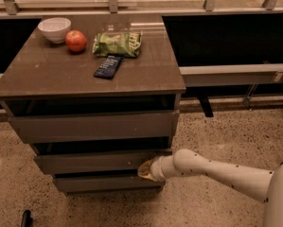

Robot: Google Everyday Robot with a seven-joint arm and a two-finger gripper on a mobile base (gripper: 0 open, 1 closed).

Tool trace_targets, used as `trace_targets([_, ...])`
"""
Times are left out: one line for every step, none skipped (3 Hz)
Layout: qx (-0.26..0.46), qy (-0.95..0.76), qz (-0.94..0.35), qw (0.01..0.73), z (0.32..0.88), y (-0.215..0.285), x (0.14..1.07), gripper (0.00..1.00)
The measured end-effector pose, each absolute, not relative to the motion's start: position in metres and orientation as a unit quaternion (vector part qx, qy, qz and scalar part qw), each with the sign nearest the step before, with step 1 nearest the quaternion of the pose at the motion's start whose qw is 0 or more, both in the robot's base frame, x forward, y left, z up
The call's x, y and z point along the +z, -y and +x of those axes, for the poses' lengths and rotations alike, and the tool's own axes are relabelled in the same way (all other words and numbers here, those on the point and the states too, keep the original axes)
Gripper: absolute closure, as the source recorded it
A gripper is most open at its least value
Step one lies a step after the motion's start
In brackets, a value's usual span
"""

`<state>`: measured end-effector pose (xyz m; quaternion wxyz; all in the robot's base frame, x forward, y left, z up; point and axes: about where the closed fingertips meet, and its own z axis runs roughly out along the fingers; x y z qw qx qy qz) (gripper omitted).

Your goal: Close middle drawer

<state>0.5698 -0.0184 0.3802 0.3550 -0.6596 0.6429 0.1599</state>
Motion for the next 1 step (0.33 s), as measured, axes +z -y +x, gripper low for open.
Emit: trace_targets([0.173,-0.640,-0.667,0.339,0.5418,0.0199,0.3800,1.00])
